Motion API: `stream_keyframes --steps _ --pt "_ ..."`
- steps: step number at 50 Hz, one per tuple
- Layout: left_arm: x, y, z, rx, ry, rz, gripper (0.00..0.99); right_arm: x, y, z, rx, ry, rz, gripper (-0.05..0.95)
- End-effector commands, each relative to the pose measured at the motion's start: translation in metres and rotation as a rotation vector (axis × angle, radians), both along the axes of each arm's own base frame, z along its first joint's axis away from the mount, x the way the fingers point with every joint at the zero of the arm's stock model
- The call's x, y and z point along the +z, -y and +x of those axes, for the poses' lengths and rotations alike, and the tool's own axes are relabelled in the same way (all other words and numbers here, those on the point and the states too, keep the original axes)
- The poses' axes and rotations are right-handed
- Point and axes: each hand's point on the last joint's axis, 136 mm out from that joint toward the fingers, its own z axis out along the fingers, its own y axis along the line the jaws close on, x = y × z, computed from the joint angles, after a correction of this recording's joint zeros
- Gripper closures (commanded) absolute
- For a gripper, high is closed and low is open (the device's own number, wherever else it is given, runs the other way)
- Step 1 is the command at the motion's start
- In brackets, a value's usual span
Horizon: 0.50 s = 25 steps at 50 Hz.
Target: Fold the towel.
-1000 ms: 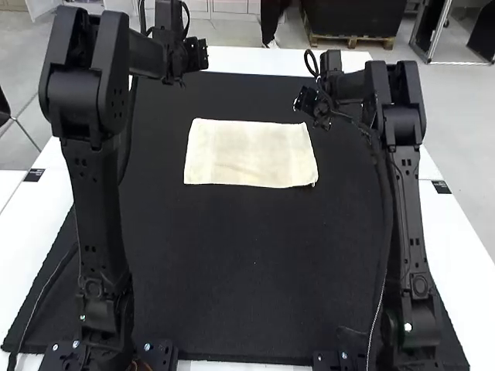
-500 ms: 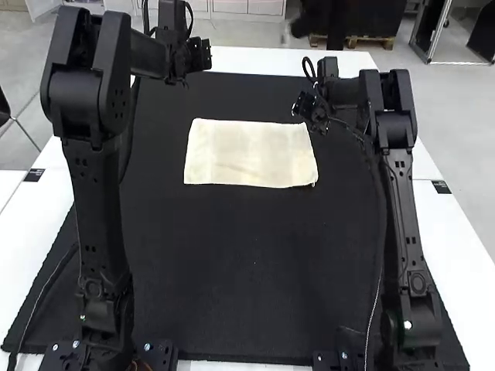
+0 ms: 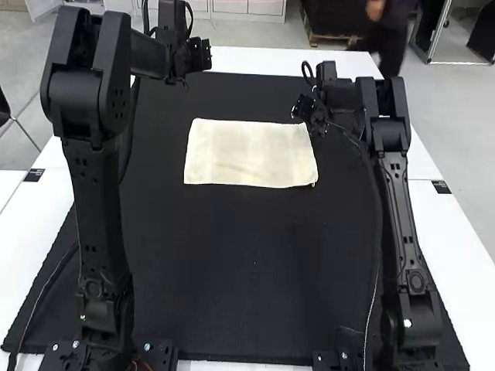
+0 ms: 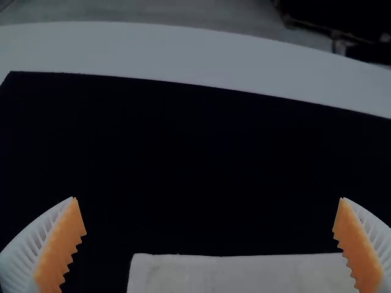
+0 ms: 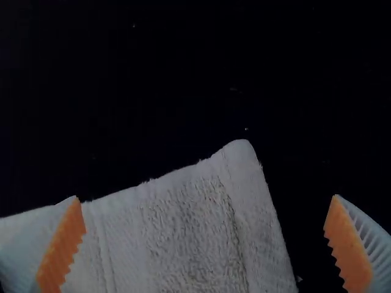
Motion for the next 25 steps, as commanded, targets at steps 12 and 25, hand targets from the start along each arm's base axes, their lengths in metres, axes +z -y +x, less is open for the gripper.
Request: stream_keyframes --steps 12,25 --pt "0.01 0.007 0.008 -0.016 0.027 -0.013 0.036 -0.013 -0.001 0.0 -0.017 -0.04 0.044 0.09" --pt "0.01 0.011 0.008 -0.025 0.027 -0.014 0.036 -0.014 -0.007 -0.002 -0.008 -0.051 0.066 0.32"
